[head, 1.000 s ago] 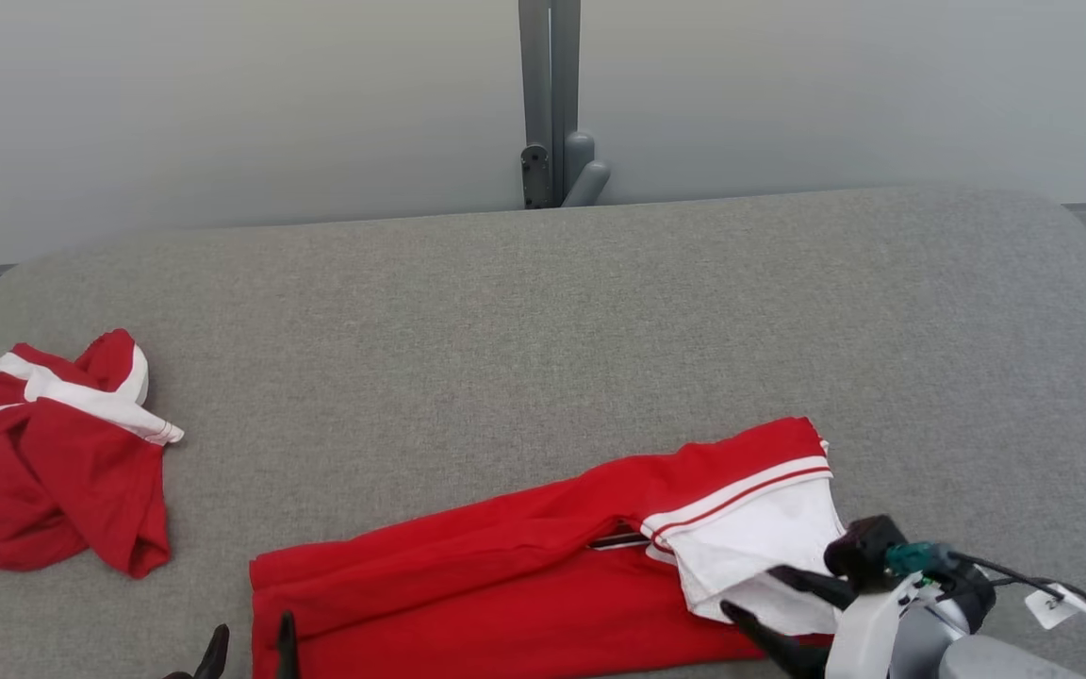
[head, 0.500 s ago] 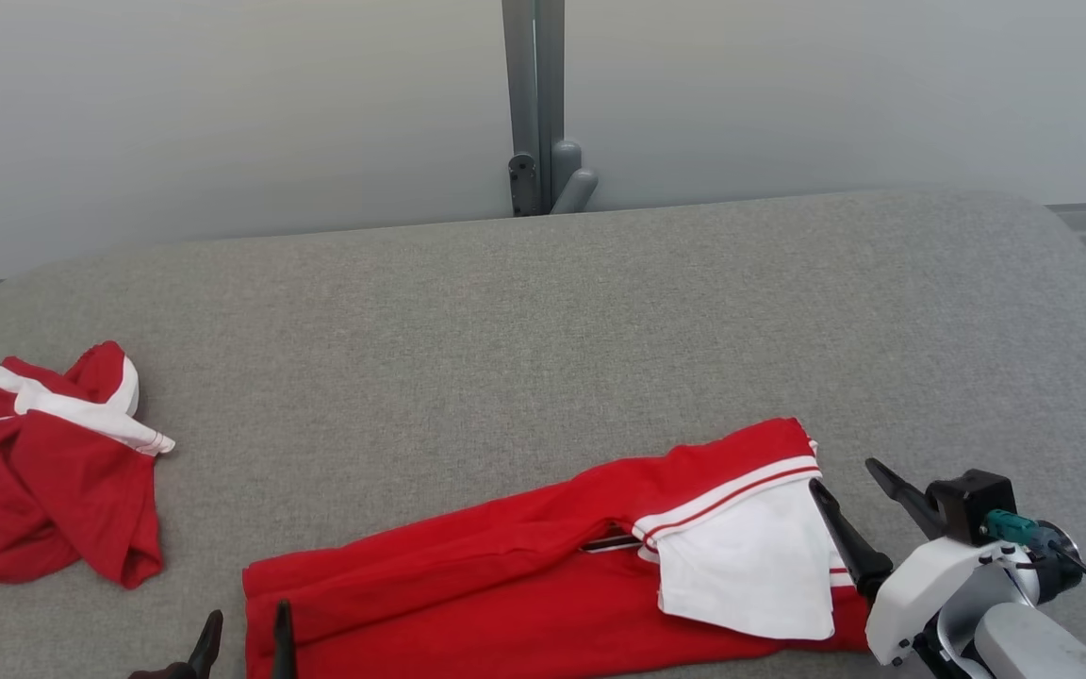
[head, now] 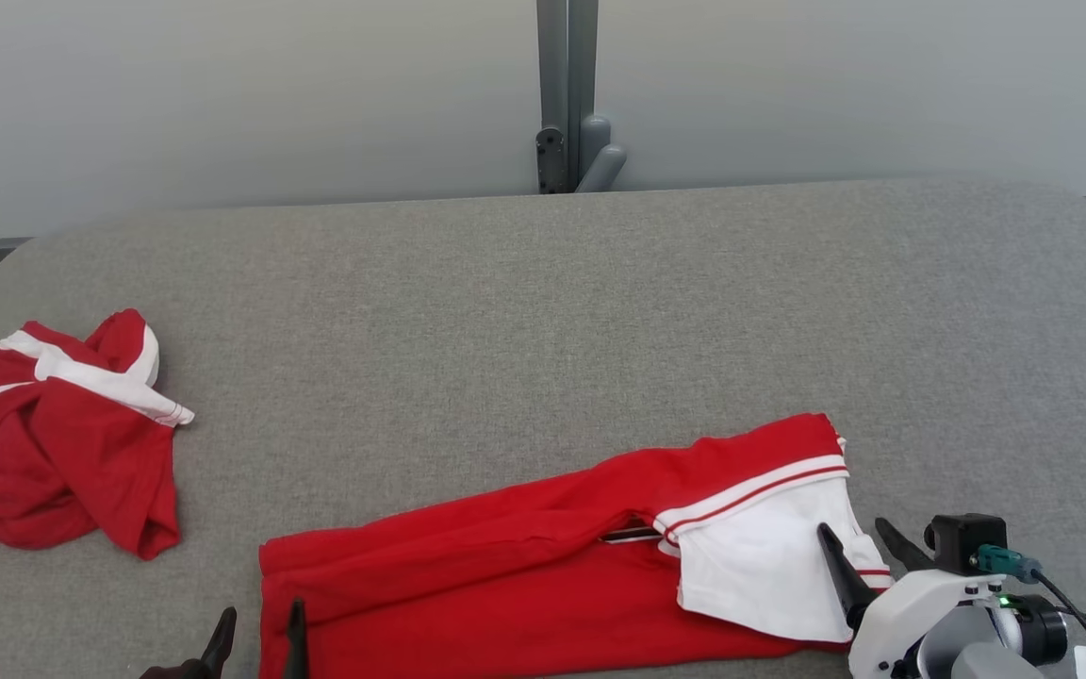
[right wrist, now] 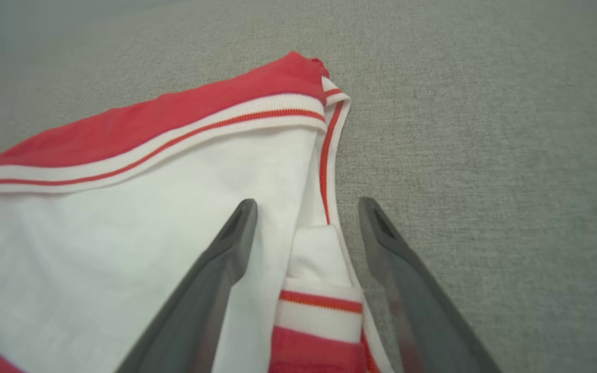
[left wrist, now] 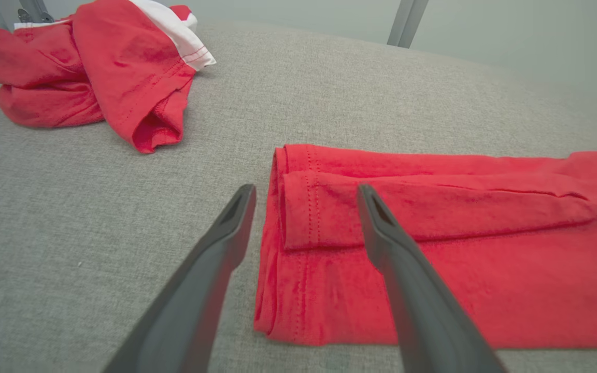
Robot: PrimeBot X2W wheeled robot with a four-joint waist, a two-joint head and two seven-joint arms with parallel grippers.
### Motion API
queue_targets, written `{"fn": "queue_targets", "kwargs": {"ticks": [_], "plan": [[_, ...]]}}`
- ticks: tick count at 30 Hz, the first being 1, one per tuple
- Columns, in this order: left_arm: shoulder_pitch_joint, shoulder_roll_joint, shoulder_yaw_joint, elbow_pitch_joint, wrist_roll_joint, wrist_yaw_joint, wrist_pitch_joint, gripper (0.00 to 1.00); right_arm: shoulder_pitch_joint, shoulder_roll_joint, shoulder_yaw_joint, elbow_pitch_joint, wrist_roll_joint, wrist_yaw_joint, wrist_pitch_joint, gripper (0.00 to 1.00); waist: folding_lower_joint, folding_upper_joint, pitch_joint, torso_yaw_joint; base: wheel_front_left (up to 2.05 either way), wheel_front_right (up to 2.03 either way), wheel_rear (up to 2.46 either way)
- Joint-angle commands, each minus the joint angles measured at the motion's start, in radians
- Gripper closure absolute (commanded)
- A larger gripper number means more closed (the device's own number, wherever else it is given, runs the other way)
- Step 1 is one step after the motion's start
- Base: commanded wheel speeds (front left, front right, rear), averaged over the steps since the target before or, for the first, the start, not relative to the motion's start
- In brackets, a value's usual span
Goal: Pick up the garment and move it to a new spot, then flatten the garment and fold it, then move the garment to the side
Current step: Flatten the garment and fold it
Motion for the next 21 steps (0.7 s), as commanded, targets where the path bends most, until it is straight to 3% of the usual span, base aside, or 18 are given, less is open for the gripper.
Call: {"fn": "queue_targets", "kwargs": {"ticks": [1,10,11,12,13,21], "plan": [[-0.007,0.002,0.003,-0.002,0.008,-0.001,0.0,0.0,-0.019,0.008,-0.009,0.016,0.014,-0.001,-0.002,0.0,0.0,-0.0001,0.009,0.009,0.0,0.0,0.0],[-0.026,0.002,0.003,0.0,0.012,-0.004,0.0,0.0,-0.098,0.045,0.005,0.138,0.07,-0.001,0.066,0.0,0.0,-0.0001,0.04,0.024,0.0,0.0,0.0],[-0.027,0.002,0.003,-0.001,0.011,-0.004,0.0,0.0,-0.101,0.047,0.01,0.141,0.081,-0.001,0.071,0.16,0.0,-0.0001,0.042,0.024,0.0,0.0,0.0],[-0.029,0.002,0.003,-0.001,0.01,-0.004,0.0,0.0,-0.103,0.048,0.018,0.146,0.088,-0.001,0.083,0.67,0.0,-0.0001,0.044,0.024,0.0,0.0,0.0],[-0.031,0.002,0.002,0.0,0.008,-0.004,0.0,0.0,-0.106,0.048,0.028,0.147,0.098,-0.001,0.094,1.0,0.0,-0.0001,0.045,0.024,0.0,0.0,0.0],[-0.037,0.002,0.001,-0.009,-0.019,-0.004,0.0,0.0,-0.13,0.016,0.0,0.181,0.183,-0.003,0.064,1.0,0.0,-0.0001,0.054,0.025,0.0,0.0,0.0]]}}
